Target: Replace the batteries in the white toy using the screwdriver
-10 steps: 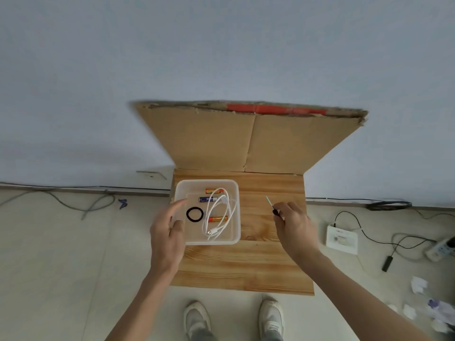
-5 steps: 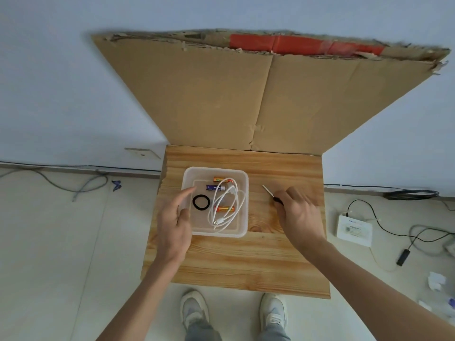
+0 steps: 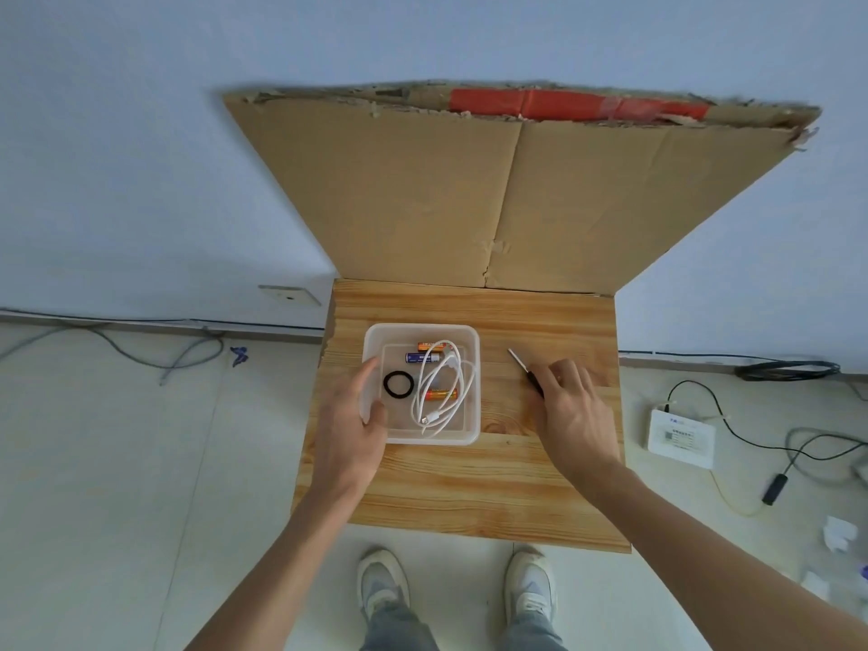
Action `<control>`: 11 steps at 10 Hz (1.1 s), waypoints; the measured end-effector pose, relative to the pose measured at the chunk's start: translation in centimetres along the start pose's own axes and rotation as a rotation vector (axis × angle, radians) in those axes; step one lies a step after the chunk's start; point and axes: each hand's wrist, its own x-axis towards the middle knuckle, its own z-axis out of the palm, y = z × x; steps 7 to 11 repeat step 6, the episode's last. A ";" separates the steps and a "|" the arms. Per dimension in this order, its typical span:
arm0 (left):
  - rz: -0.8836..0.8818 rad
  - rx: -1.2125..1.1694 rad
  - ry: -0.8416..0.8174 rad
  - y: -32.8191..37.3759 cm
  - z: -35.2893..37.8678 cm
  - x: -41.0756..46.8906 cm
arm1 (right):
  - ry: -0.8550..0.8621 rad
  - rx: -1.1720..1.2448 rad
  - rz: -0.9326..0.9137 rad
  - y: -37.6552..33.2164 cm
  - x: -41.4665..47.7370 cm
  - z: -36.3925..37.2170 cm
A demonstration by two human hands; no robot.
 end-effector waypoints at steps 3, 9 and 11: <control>0.051 0.532 -0.332 6.3 -8.4 -4.5 | -0.250 0.011 0.113 -2.8 -5.2 -10.0; 0.096 0.799 -0.382 18.0 -15.1 -13.5 | -0.393 -0.061 0.161 -7.5 -12.1 -24.6; 0.096 0.799 -0.382 18.0 -15.1 -13.5 | -0.393 -0.061 0.161 -7.5 -12.1 -24.6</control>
